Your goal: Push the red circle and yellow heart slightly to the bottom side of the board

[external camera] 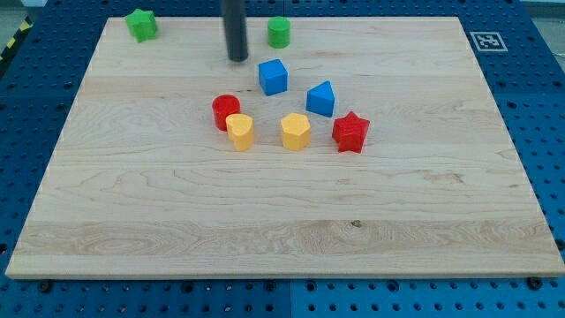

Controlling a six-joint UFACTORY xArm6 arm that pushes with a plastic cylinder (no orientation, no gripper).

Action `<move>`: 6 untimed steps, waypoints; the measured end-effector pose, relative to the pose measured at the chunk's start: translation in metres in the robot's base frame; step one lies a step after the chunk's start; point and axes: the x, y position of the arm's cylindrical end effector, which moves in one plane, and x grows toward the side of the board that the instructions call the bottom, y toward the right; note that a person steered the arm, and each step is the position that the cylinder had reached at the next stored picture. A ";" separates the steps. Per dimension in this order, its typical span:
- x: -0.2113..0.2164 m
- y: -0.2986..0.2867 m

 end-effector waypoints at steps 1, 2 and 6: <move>0.032 -0.004; 0.079 0.009; 0.097 0.071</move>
